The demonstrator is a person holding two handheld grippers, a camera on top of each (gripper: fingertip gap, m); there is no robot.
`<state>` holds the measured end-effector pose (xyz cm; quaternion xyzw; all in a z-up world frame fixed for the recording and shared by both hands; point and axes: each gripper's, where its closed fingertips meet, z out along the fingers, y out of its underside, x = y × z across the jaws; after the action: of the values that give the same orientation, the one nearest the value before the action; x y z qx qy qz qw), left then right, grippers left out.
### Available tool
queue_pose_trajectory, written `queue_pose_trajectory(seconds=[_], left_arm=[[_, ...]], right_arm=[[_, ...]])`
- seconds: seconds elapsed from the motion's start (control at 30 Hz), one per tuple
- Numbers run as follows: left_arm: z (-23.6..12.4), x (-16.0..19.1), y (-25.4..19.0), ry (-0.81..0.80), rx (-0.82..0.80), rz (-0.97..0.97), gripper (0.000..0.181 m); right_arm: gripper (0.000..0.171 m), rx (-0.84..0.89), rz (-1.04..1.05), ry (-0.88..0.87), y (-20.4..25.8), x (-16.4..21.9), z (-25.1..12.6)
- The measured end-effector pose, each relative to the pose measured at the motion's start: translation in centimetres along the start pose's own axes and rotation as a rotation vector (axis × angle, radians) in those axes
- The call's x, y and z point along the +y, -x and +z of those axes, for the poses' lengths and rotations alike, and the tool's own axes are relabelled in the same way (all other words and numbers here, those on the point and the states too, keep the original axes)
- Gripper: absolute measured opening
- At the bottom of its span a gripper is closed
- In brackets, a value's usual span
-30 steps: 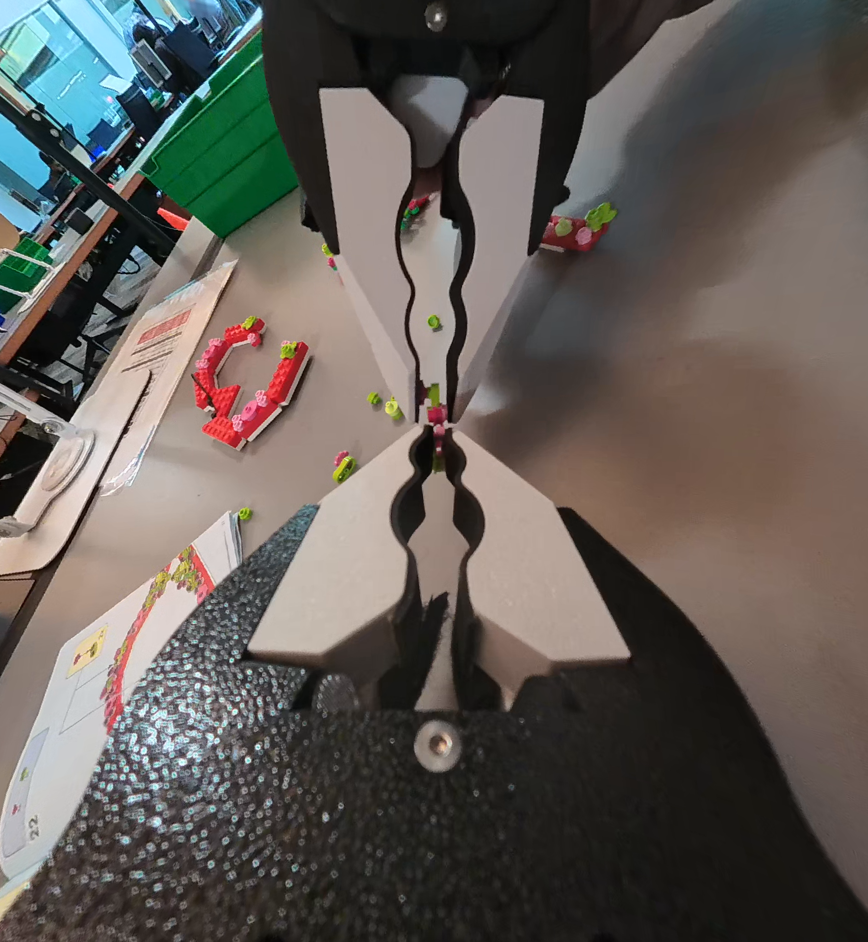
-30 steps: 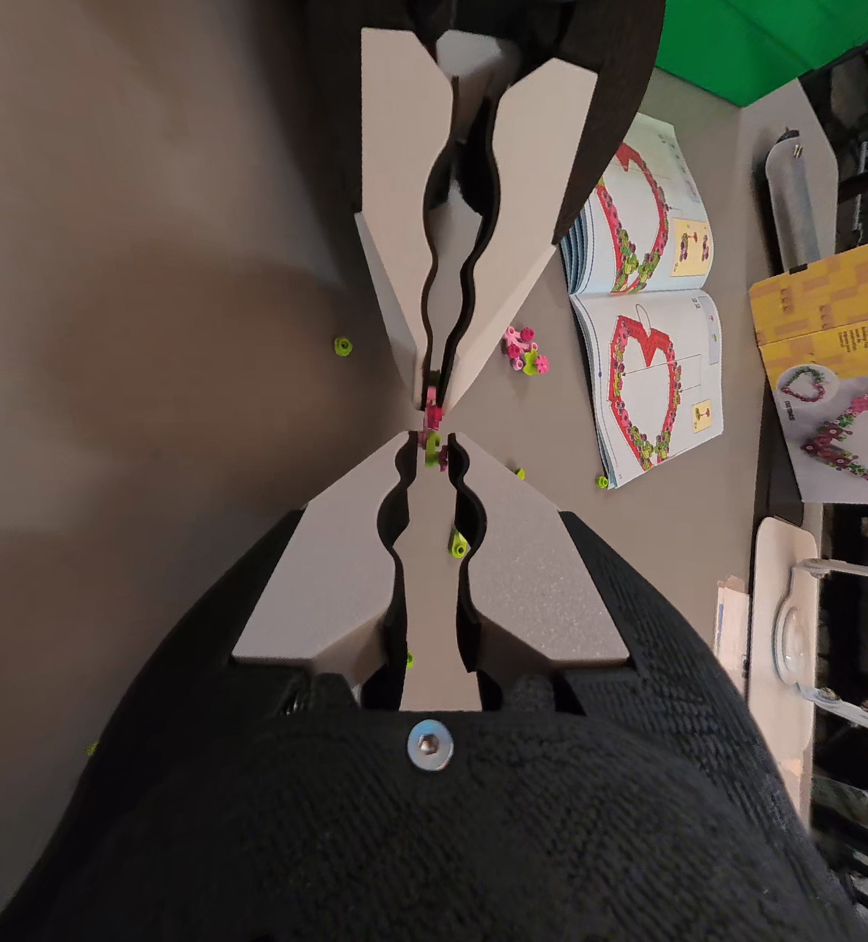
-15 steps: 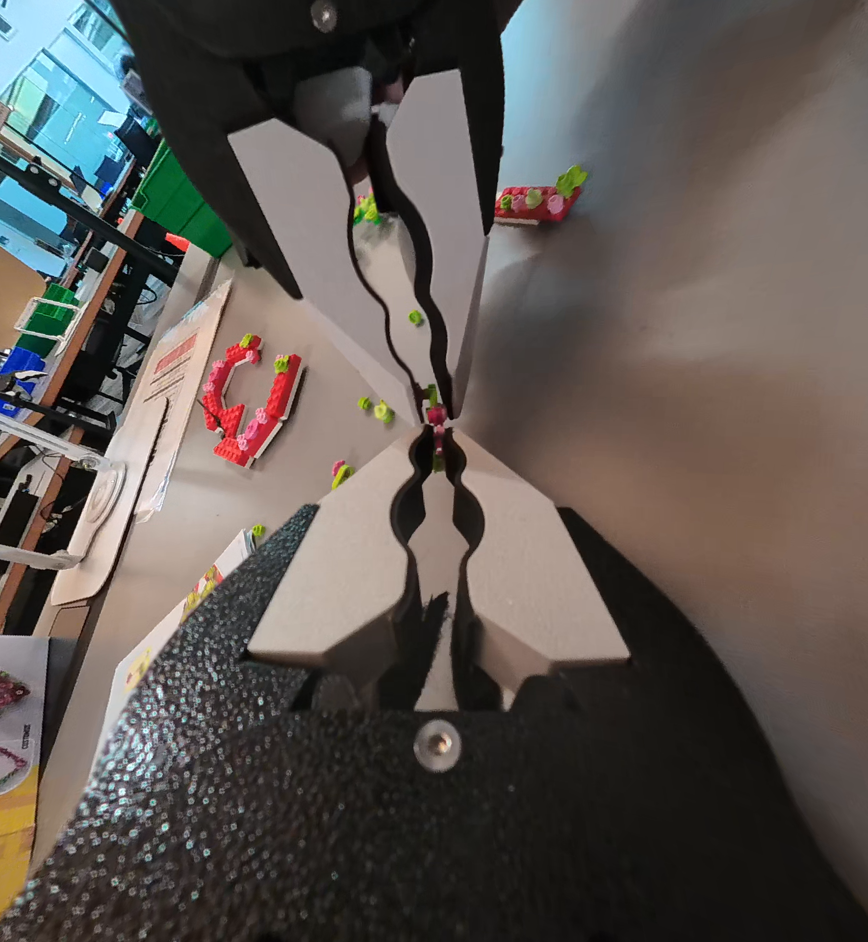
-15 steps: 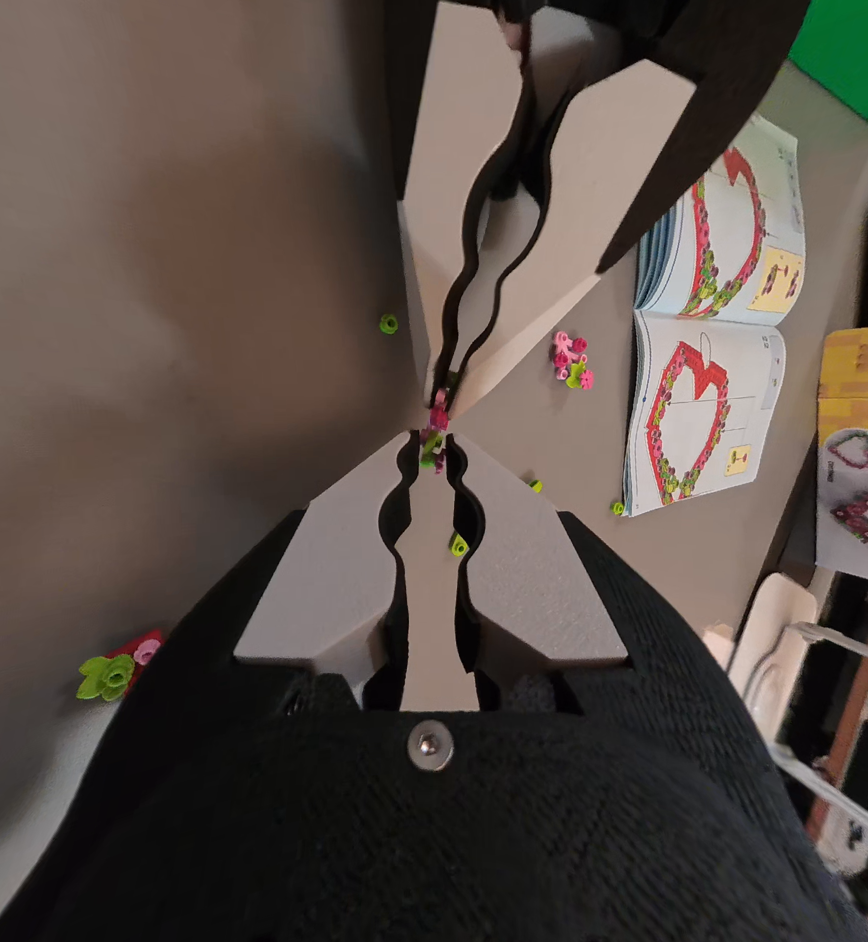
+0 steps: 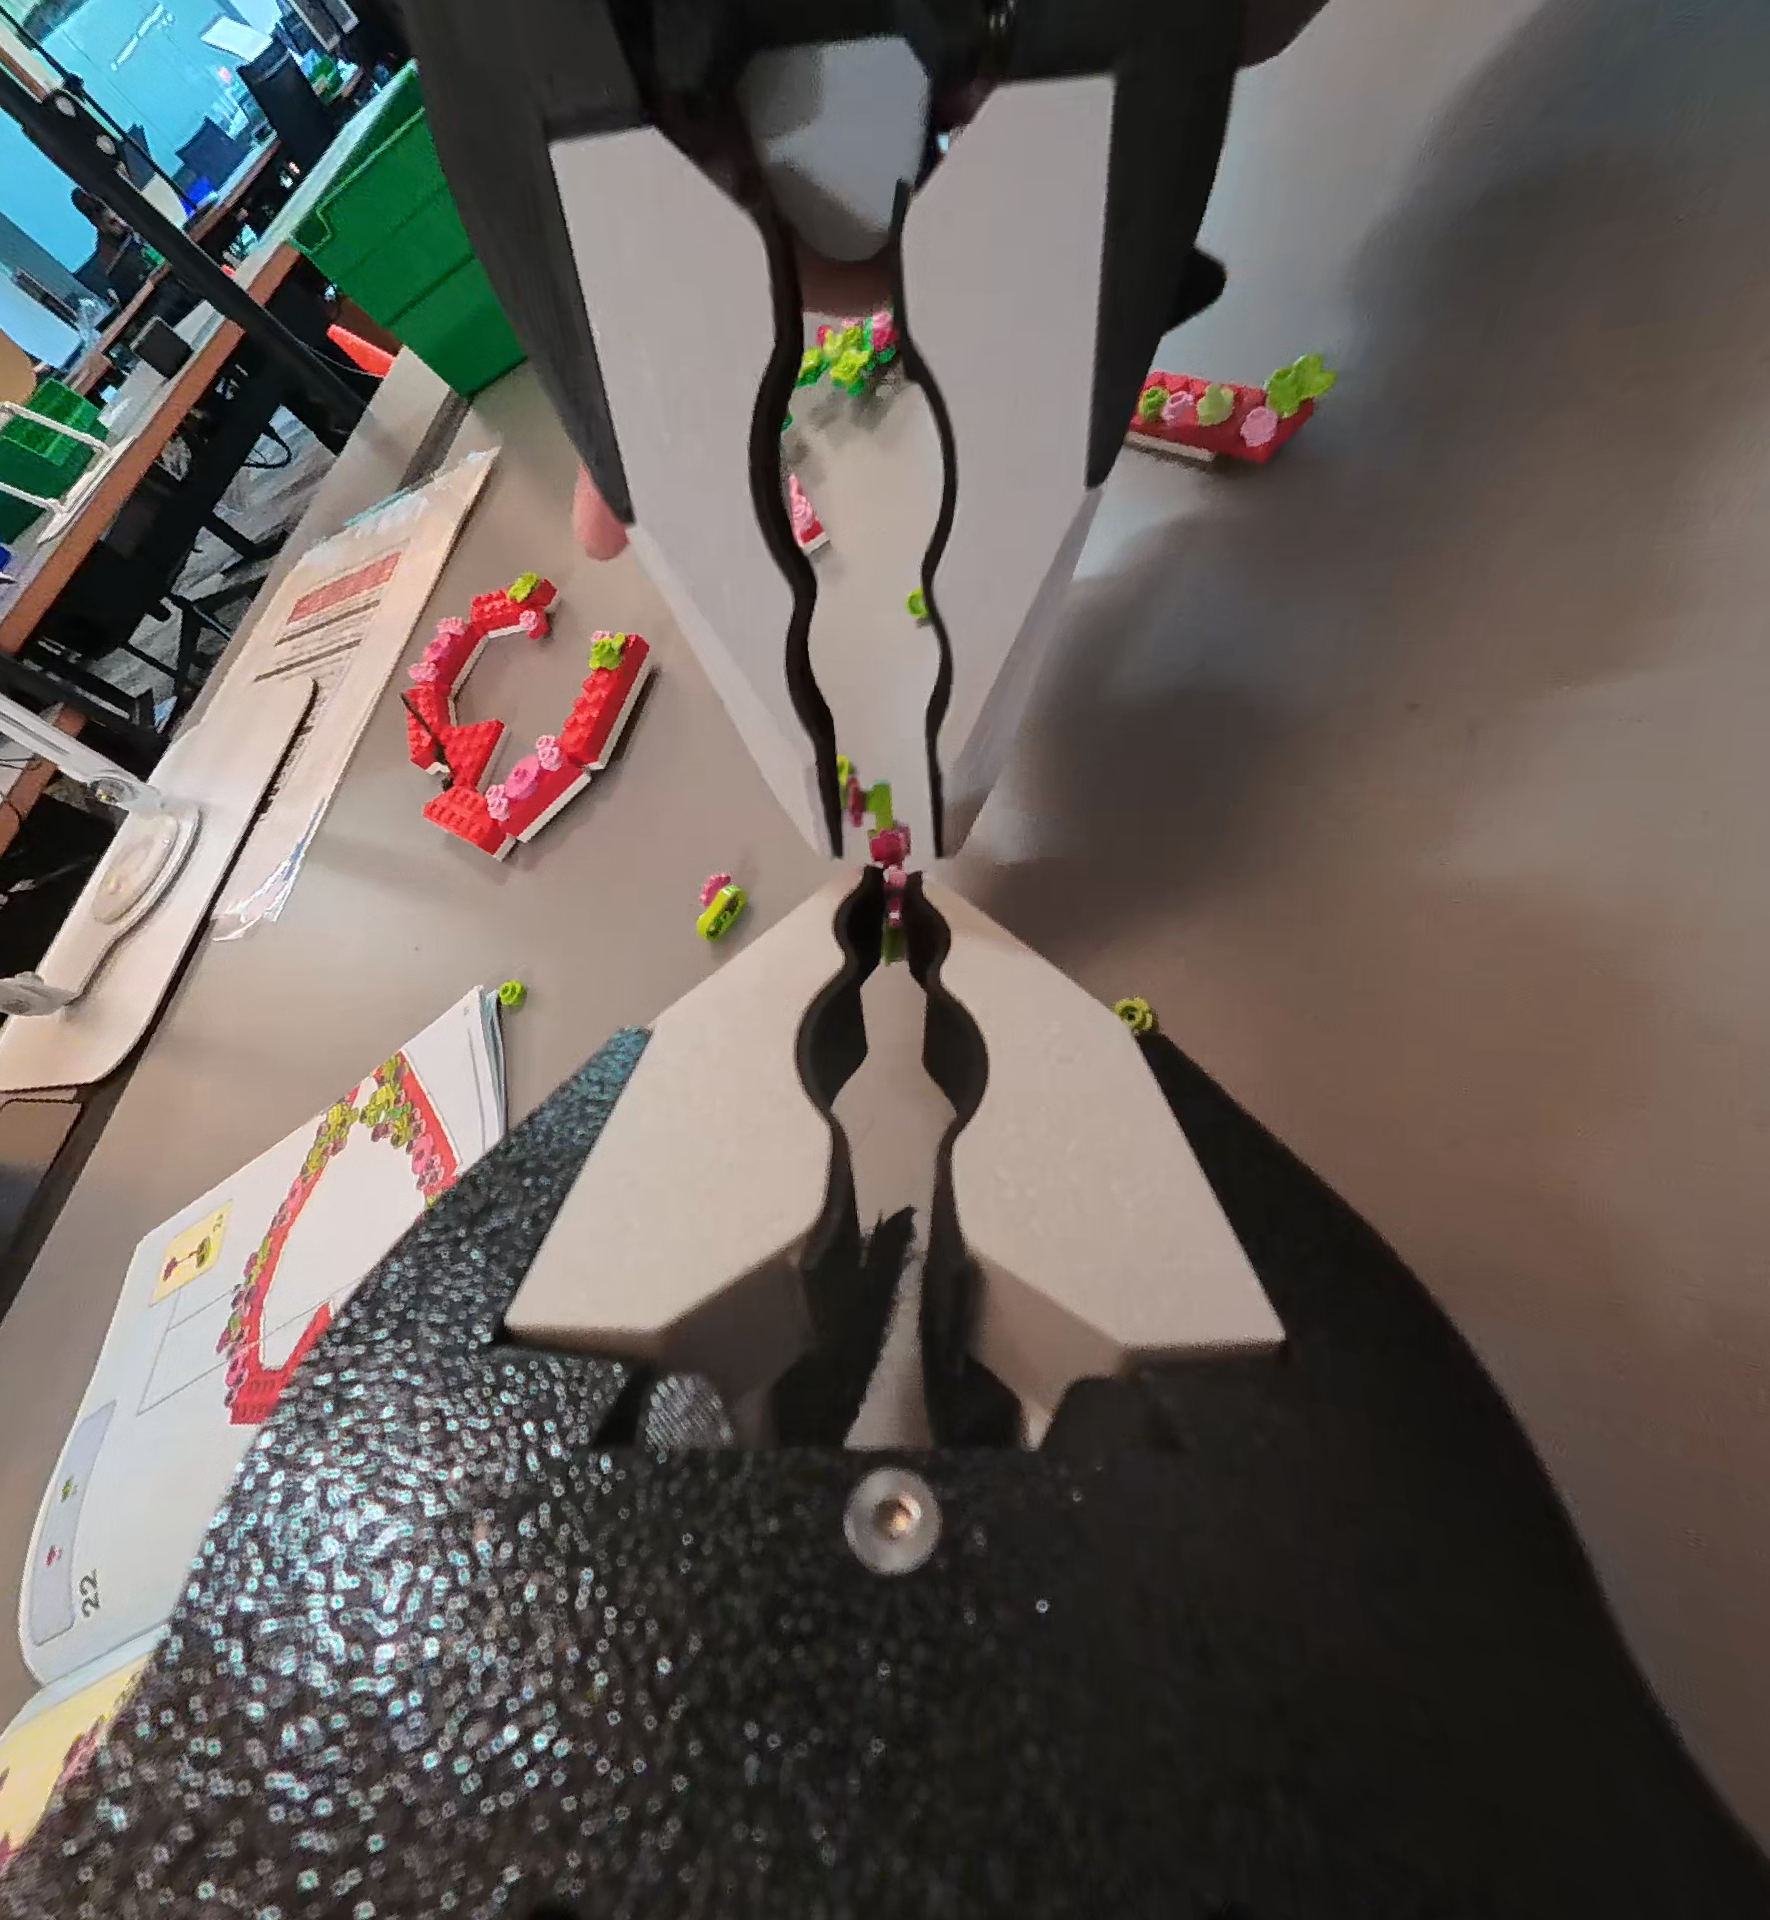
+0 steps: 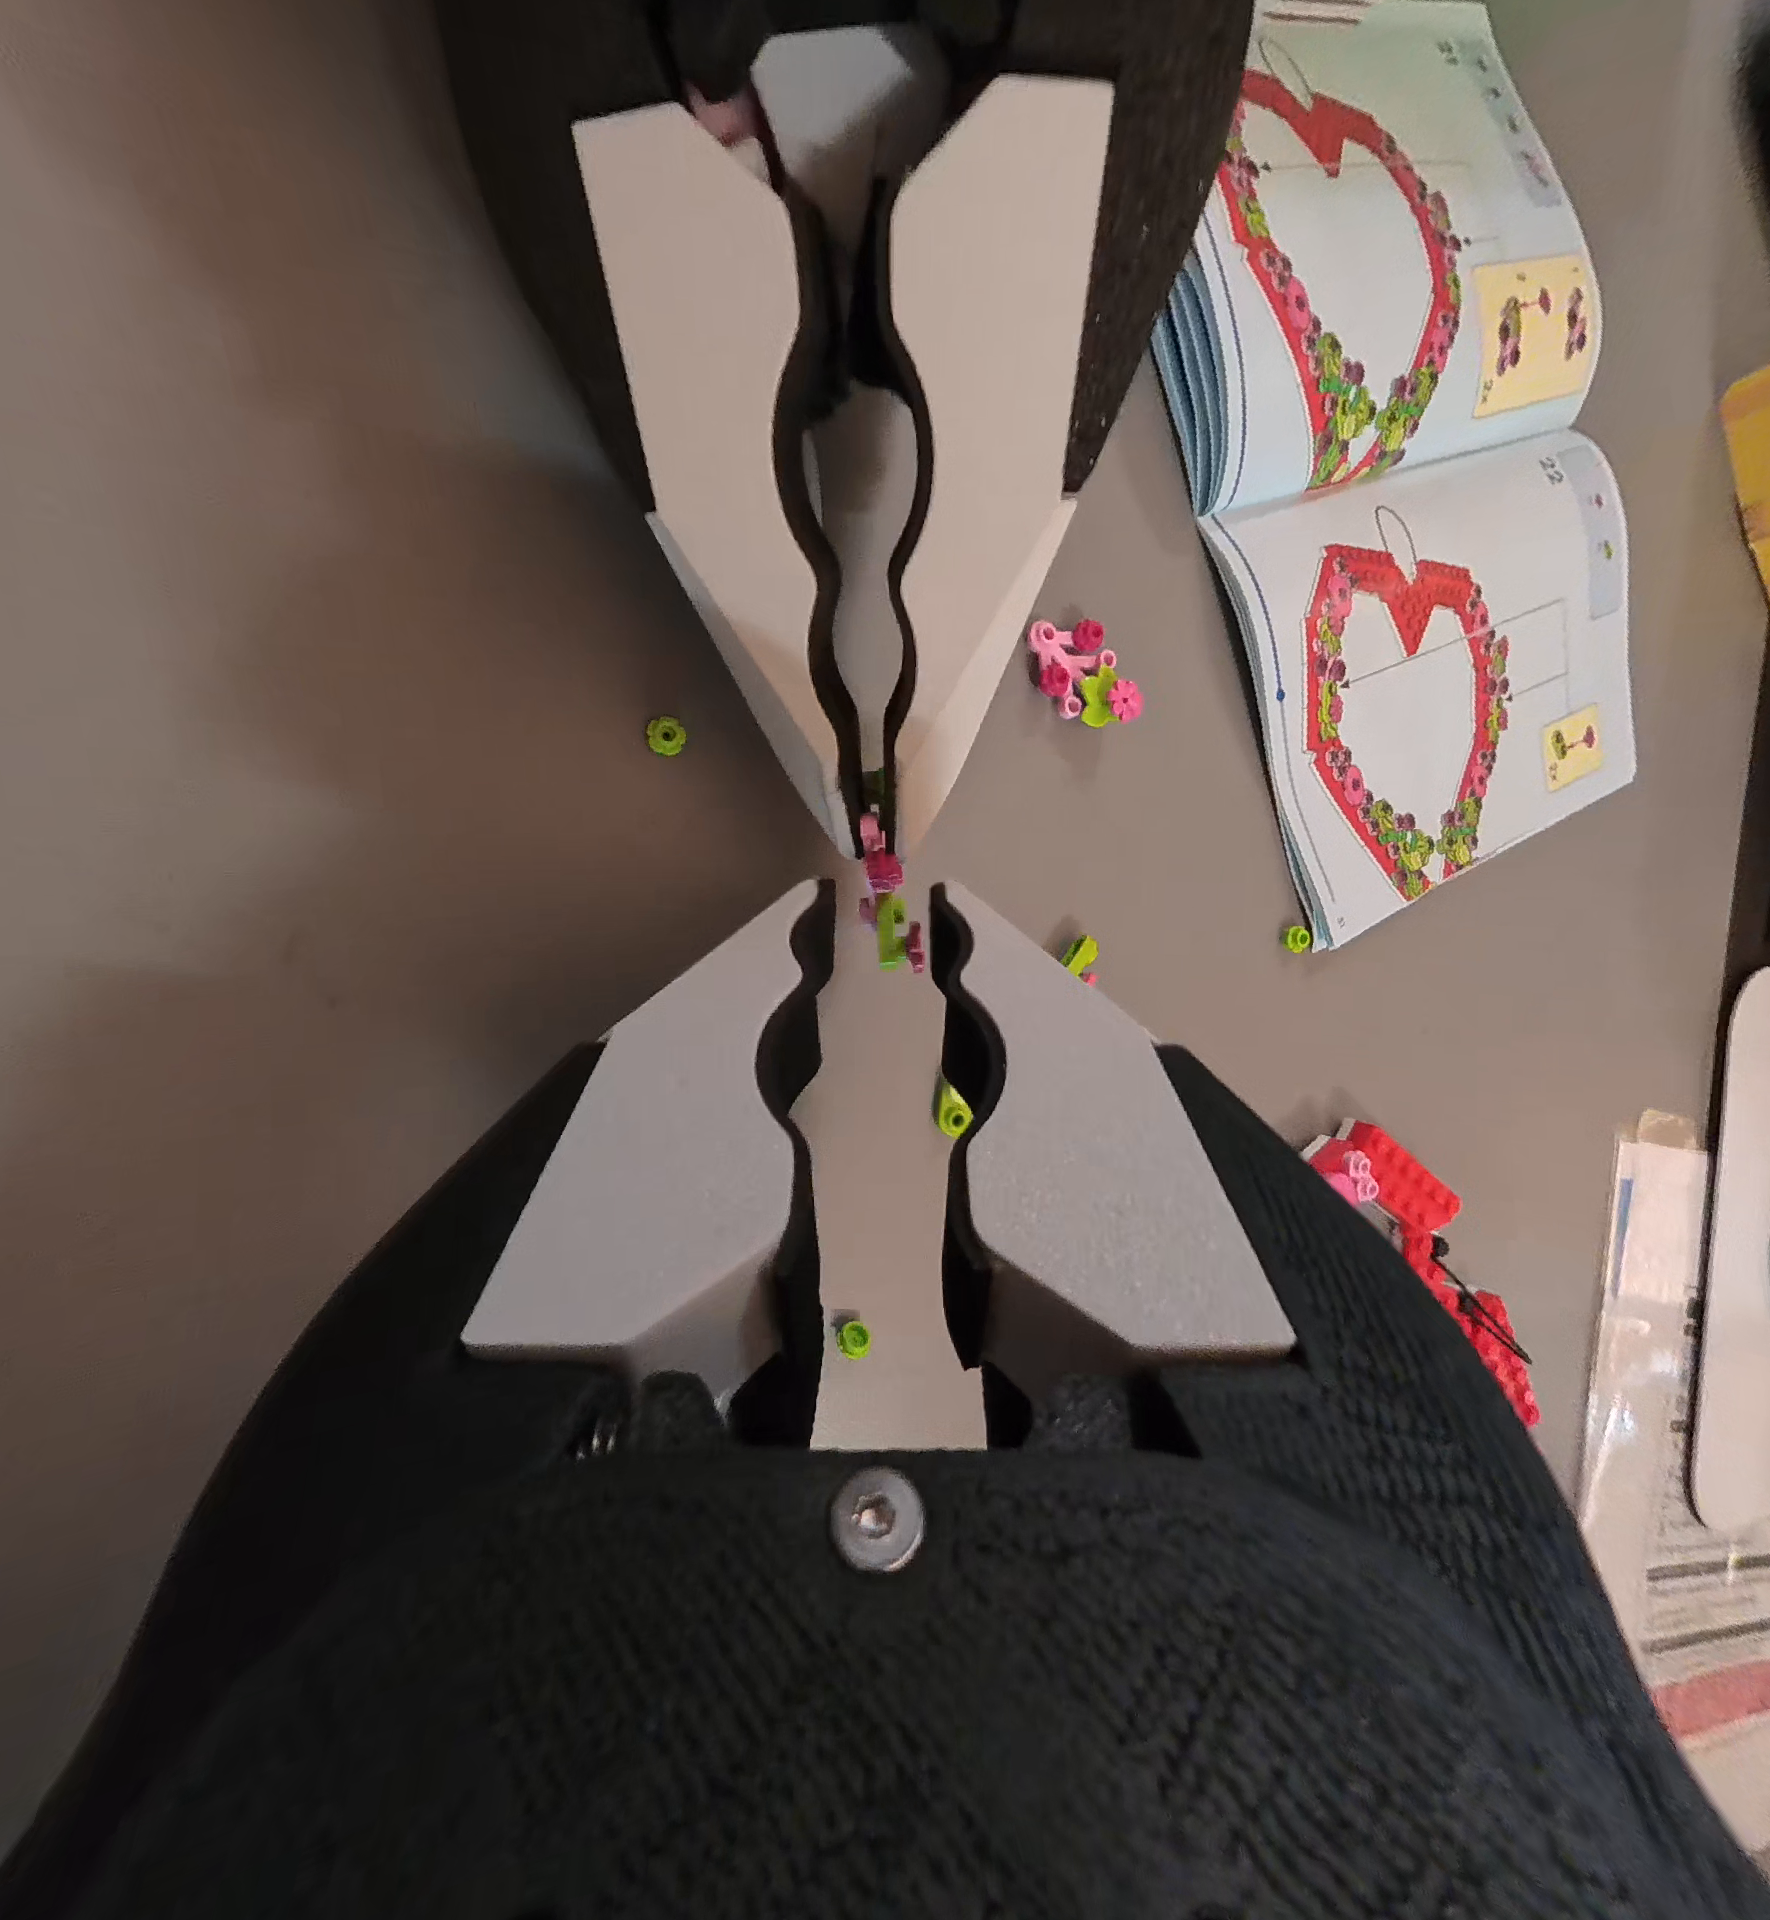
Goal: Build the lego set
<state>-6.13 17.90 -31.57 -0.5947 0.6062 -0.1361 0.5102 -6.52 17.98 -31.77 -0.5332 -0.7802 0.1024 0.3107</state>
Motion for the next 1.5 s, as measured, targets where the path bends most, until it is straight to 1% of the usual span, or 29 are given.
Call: queue_pose_trajectory(seconds=[0.03,0.4,0.87,0.9,0.93,0.97,1.0,1.03,1.1,1.2,1.3,1.33,1.4,1.43,1.47,1.5], left_arm=[[0.0,0.0,0.1,0.001,-0.004,0.002,0.002],[0.1,0.0,0.0,0.013,-0.013,0.027,0.002],[0.2,0.2,-0.2,0.044,-0.035,0.112,0.002],[0.2,0.3,-0.1,0.049,-0.039,0.122,0.002],[0.1,0.3,-0.1,0.051,-0.042,0.131,0.002],[0.1,0.3,-0.2,0.056,-0.039,0.134,0.002],[0.2,0.5,-0.2,0.065,-0.038,0.137,0.002],[0.2,0.6,-0.2,0.071,-0.041,0.146,0.002],[0.2,0.5,-0.2,0.062,-0.038,0.145,0.002],[0.2,0.2,-0.3,0.040,-0.037,0.135,0.002],[0.2,-0.2,-0.7,-0.003,-0.010,0.096,0.002],[0.1,-0.7,-0.9,-0.036,0.007,0.069,0.005],[-0.7,-1.5,-0.7,-0.087,0.039,-0.017,0.025],[-1.2,-1.6,-0.1,-0.101,0.033,-0.064,0.031],[-1.7,-1.6,0.8,-0.113,0.010,-0.113,0.035],[-2.4,-1.5,1.9,-0.124,-0.025,-0.156,0.035]], right_arm=[[0.016,0.003,0.004,0.001,0.0,0.0,0.1],[0.007,0.017,-0.022,0.045,0.0,0.1,0.4],[0.006,0.042,-0.065,0.055,0.1,0.1,0.7],[0.006,0.051,-0.067,0.043,0.1,0.1,0.7],[0.011,0.064,-0.069,0.033,0.0,0.1,0.6],[0.024,0.067,-0.069,0.037,-0.1,0.2,0.5],[0.028,0.062,-0.067,0.038,0.0,0.4,0.4],[0.028,0.060,-0.065,0.027,0.1,0.4,0.2],[0.025,0.062,-0.061,0.018,0.1,0.5,0.0],[0.008,0.090,-0.092,0.021,0.0,0.7,-0.2],[0.007,0.092,-0.104,0.021,0.2,0.9,-0.1],[0.007,0.103,-0.109,0.021,0.1,1.0,-0.1],[0.007,0.136,-0.144,0.047,-0.2,1.7,0.0],[0.006,0.151,-0.171,0.059,-0.2,2.1,0.2],[0.007,0.168,-0.202,0.076,-0.3,2.4,0.3],[0.007,0.181,-0.239,0.092,-0.2,2.7,0.5]])
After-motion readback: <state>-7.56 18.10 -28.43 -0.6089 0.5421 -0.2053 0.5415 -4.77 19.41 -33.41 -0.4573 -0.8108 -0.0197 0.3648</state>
